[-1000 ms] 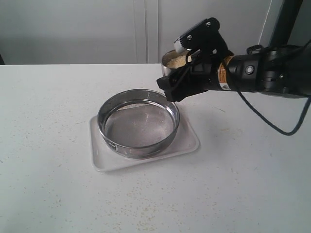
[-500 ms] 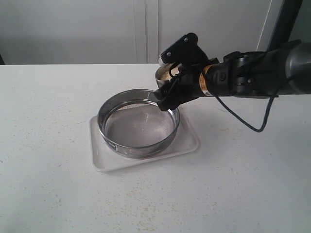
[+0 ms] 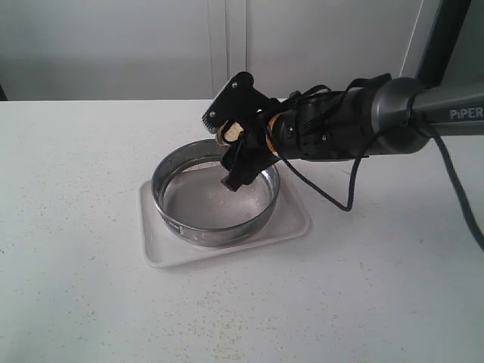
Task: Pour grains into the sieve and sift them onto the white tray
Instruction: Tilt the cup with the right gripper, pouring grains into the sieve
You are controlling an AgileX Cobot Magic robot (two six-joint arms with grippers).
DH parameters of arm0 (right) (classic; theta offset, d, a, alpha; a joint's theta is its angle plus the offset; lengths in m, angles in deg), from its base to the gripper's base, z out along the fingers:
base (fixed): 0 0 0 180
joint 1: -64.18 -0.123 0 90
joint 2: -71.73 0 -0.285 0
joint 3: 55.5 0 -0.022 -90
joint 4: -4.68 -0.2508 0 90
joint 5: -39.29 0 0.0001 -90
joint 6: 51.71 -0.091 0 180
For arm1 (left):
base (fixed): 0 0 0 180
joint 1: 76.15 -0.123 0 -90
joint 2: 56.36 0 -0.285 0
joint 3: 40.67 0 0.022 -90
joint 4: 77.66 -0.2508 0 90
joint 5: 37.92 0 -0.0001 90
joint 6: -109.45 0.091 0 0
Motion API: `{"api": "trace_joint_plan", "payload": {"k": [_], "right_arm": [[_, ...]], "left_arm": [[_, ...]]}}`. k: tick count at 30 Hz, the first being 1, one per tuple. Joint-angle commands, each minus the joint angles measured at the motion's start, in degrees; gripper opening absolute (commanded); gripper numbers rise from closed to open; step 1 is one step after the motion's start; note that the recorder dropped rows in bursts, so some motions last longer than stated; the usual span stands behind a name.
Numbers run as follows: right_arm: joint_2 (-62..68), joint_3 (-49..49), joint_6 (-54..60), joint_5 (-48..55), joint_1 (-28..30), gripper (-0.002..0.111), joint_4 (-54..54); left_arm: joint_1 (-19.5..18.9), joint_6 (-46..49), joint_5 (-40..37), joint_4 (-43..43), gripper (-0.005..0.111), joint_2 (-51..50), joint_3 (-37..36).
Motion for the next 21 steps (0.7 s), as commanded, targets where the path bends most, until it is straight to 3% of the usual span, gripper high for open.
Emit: {"api": "trace_joint_plan", "payload": {"k": [1, 10, 21], "right_arm": [[0.1, -1.5, 4.1, 3.9, -0.8, 0.0, 0.7], [2.2, -1.5, 13.8, 11.2, -2.2, 0.0, 1.3], [4.4, -3.6, 16.6, 14.6, -3.5, 0.0, 5.8]], "left_arm": [[0.3, 0.0, -0.1, 0.6, 0.0, 0.2, -0.1], [0.3, 0.0, -0.1, 0.6, 0.0, 0.2, -0.1], [0.3, 0.0, -0.1, 0.6, 0.0, 0.2, -0.1]]}}
